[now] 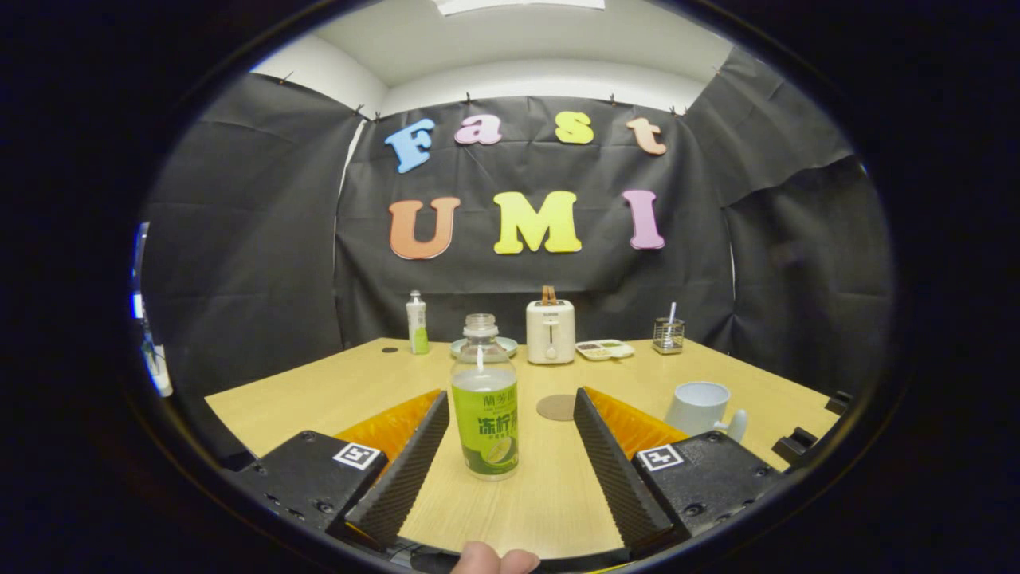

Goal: Take the bottle from table, then pour the juice into the cup, finally place the bottle on the coaster

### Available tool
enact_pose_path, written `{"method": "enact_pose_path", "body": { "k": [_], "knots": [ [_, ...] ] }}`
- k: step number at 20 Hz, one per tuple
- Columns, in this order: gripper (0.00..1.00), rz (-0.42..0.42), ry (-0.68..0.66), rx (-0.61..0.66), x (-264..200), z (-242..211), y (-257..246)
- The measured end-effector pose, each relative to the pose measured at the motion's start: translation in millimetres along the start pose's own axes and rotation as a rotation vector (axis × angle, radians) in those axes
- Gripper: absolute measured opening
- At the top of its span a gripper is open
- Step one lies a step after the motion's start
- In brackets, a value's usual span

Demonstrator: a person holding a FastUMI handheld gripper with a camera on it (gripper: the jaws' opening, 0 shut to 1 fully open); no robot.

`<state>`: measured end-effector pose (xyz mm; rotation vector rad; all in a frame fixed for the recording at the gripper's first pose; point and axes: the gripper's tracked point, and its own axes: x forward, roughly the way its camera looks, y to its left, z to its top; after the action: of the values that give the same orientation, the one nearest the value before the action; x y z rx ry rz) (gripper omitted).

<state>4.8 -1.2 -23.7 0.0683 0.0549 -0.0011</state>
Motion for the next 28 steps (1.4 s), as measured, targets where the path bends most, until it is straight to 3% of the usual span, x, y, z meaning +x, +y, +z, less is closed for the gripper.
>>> {"method": "enact_pose_path", "body": {
  "k": [19, 28],
  "knots": [
    [1.0, -0.051, 0.175, -0.01, 54.2, -48.5, 13.8],
    [1.0, -0.034, 0.249, -0.04, 79.0, -63.4, 25.0]
  ]
}}
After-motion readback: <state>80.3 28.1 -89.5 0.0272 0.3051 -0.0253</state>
